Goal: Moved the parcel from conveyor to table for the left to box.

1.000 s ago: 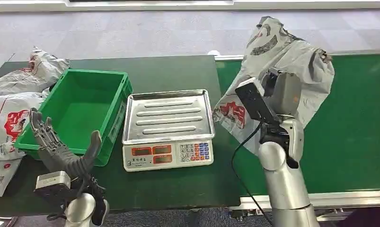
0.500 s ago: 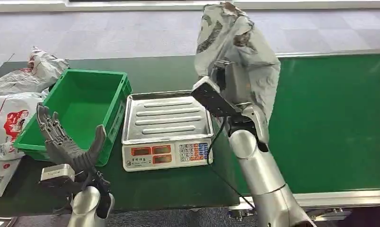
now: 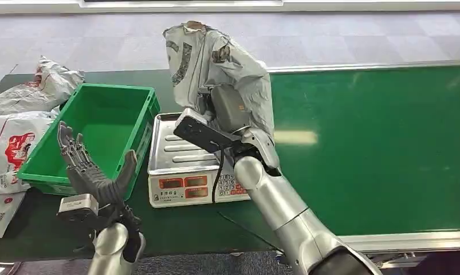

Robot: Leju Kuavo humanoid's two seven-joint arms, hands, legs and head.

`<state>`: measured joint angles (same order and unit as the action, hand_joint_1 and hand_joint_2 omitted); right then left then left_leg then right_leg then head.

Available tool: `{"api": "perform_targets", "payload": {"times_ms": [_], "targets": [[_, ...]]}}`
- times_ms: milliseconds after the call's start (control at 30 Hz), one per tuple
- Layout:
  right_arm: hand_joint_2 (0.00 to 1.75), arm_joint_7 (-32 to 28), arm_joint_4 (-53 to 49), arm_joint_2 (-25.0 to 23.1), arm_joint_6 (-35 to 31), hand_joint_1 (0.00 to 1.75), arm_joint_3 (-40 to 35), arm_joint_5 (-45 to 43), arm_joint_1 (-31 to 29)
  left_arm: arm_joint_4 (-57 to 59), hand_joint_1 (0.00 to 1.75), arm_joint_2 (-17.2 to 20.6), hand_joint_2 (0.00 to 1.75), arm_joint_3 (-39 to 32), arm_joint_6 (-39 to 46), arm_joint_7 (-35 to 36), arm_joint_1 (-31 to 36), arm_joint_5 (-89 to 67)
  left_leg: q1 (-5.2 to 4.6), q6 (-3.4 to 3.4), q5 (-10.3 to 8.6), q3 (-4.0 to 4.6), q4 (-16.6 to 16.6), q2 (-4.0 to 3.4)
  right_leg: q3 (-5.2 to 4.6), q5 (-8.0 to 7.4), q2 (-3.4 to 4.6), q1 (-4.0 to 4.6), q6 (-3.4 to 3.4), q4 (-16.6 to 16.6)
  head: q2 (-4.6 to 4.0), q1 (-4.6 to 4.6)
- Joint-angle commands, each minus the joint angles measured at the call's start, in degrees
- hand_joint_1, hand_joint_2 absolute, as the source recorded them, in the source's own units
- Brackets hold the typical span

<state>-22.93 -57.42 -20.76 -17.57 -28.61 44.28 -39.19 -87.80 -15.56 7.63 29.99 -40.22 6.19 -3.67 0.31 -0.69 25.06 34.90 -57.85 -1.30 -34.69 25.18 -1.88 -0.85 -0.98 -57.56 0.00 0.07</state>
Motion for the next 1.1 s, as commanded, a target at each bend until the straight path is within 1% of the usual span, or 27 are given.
{"api": "perform_targets", "payload": {"times_ms": [33,100,200,300,333,367,400,467,533,567,667,700,733,767,800,867,933,967,1000,1033,1100], "targets": [[1.75,0.15,4.25,0.76,-1.99,1.75,-6.26,-1.06,-3.52,4.89,0.00,1.46,1.75,1.22,-0.42,0.22,3.25,0.57,0.05,-0.01,0.01,-0.18,0.10,0.09,0.17,0.00,0.17,0.03,0.09,0.10,0.00,0.00],[1.75,0.27,4.26,0.76,-2.94,1.75,-6.25,-0.94,-3.62,5.06,0.00,1.40,1.75,1.18,-0.56,0.22,3.41,0.58,0.07,0.00,0.00,-0.25,0.15,0.13,0.25,0.00,0.19,0.05,0.10,0.16,0.00,0.00],[1.75,-0.64,4.59,0.76,-6.20,1.75,-6.46,-1.95,-4.12,5.67,0.00,1.27,1.75,0.90,-0.88,0.22,3.69,0.51,0.01,0.00,0.00,-0.08,0.03,0.08,0.07,0.01,0.06,0.01,0.04,0.02,0.00,0.00],[1.75,-3.79,2.88,0.76,-9.28,1.75,-7.07,-3.87,-3.60,5.91,0.00,1.17,1.75,0.87,-1.14,0.22,3.60,0.55,0.03,0.01,0.01,-0.11,0.04,0.08,0.10,0.01,0.10,0.02,0.05,0.05,0.00,0.00],[1.75,-6.21,1.68,0.76,-10.52,1.75,-7.36,-4.97,-3.16,6.11,0.00,1.14,1.75,0.94,-1.33,0.22,3.68,0.54,0.05,0.01,0.01,-0.17,0.08,0.11,0.18,0.01,0.13,0.04,0.06,0.11,0.00,0.00],[1.75,-8.08,0.20,0.76,-10.99,1.75,-7.61,-6.62,-2.66,6.48,0.00,1.02,1.75,1.01,-1.55,0.22,3.91,0.51,0.03,0.00,0.01,-0.08,0.03,0.09,0.09,0.02,0.07,0.03,0.04,0.04,0.00,0.00],[1.75,-9.00,-1.61,0.76,-11.32,1.75,-7.95,-7.82,-2.05,6.72,0.00,0.82,1.75,0.95,-1.42,0.22,4.08,0.43,0.09,0.01,0.03,-0.24,0.12,0.15,0.26,0.02,0.18,0.07,0.09,0.16,0.00,0.00],[1.75,-9.10,-2.61,0.76,-11.19,1.75,-8.14,-8.72,-1.75,6.79,0.00,0.76,1.75,0.92,-1.35,0.22,4.12,0.38,0.02,0.00,0.01,-0.07,0.03,0.12,0.08,0.03,0.06,0.02,0.05,0.03,0.00,0.00],[1.75,-8.96,-3.70,0.76,-11.19,1.75,-8.28,-8.86,-1.41,6.99,0.00,0.68,1.75,0.79,-1.12,0.22,4.19,0.26,0.08,0.00,0.02,-0.20,0.12,0.19,0.22,0.02,0.13,0.06,0.09,0.15,0.00,0.00],[1.75,-8.85,-3.83,0.76,-11.22,1.75,-8.28,-8.98,-1.28,7.16,0.00,0.67,1.75,0.70,-1.01,0.22,4.15,0.22,0.03,0.00,0.00,-0.11,0.06,0.14,0.11,0.03,0.05,0.02,0.06,0.05,0.00,0.00],[1.75,-7.34,-2.71,0.76,-15.21,1.75,-8.21,-7.73,-0.76,7.62,0.00,0.68,1.75,0.23,-0.87,0.22,3.61,-0.19,0.08,0.00,0.00,-0.24,0.14,0.19,0.24,0.02,0.12,0.07,0.09,0.17,0.00,0.00],[1.75,-7.33,-2.30,0.76,-15.51,1.75,-8.36,-7.79,-0.82,7.50,0.00,0.69,1.75,0.17,-0.96,0.22,3.49,-0.22,0.08,0.00,-0.01,-0.28,0.18,0.19,0.28,0.00,0.15,0.07,0.11,0.20,0.00,0.00],[1.75,-7.14,-1.96,0.76,-15.90,1.75,-8.21,-8.11,-0.75,7.59,0.00,0.72,1.75,0.13,-1.03,0.22,3.37,-0.25,0.03,0.00,0.00,-0.16,0.08,0.10,0.14,0.01,0.09,0.03,0.05,0.10,0.00,0.00],[1.75,-5.89,-0.97,0.76,-18.52,1.75,-8.15,-7.57,-0.93,7.91,0.00,0.67,1.75,0.01,-0.97,0.22,3.30,-0.50,0.06,0.01,0.01,-0.18,0.09,0.12,0.18,0.00,0.12,0.05,0.07,0.13,0.00,0.00],[1.75,-4.50,-0.23,0.76,-19.47,1.75,-8.23,-7.17,-1.11,8.03,0.00,0.57,1.75,-0.15,-0.86,0.22,3.26,-0.64,0.05,0.01,0.00,-0.16,0.08,0.11,0.16,0.00,0.10,0.05,0.06,0.11,0.00,0.00],[1.75,-4.50,-0.23,0.76,-19.47,1.75,-8.23,-7.17,-1.11,8.03,0.00,0.57,1.75,-0.15,-0.86,0.22,3.26,-0.64,0.05,0.01,0.00,-0.16,0.08,0.11,0.16,0.00,0.10,0.05,0.06,0.11,0.00,0.00],[1.75,-1.71,2.42,0.76,-20.78,1.75,-8.43,-7.91,-1.88,7.94,0.00,0.49,1.75,-0.43,-0.71,0.22,2.97,-0.90,0.07,0.02,0.00,-0.22,0.13,0.13,0.22,-0.01,0.15,0.06,0.08,0.17,0.00,0.00],[1.75,6.13,8.85,0.76,-22.43,1.75,-7.10,-8.23,-3.40,7.54,0.00,0.34,1.75,-1.11,-0.16,0.22,2.46,-1.33,0.09,0.03,-0.02,-0.38,0.26,0.11,0.37,-0.06,0.28,0.07,0.10,0.32,0.00,0.00],[1.75,8.10,10.05,0.76,-22.43,1.75,-5.97,-6.01,-3.33,7.39,0.00,0.33,1.75,-1.22,-0.20,0.22,2.41,-1.36,0.05,0.01,-0.01,-0.28,0.18,0.08,0.28,-0.02,0.20,0.03,0.08,0.20,0.00,0.00],[1.75,6.59,10.91,0.76,-22.43,1.75,-4.82,-5.97,-3.07,7.35,0.00,0.29,1.75,-1.33,-0.25,0.22,2.39,-1.38,0.04,0.00,0.00,-0.16,0.08,0.07,0.18,0.00,0.10,0.03,0.05,0.10,0.00,0.00],[1.75,6.59,10.91,0.76,-22.43,1.75,-4.82,-5.97,-3.07,7.35,0.00,0.29,1.75,-1.33,-0.25,0.22,2.39,-1.38,0.06,0.00,0.00,-0.26,0.16,0.11,0.26,0.00,0.14,0.04,0.08,0.18,0.00,-0.02]]}}
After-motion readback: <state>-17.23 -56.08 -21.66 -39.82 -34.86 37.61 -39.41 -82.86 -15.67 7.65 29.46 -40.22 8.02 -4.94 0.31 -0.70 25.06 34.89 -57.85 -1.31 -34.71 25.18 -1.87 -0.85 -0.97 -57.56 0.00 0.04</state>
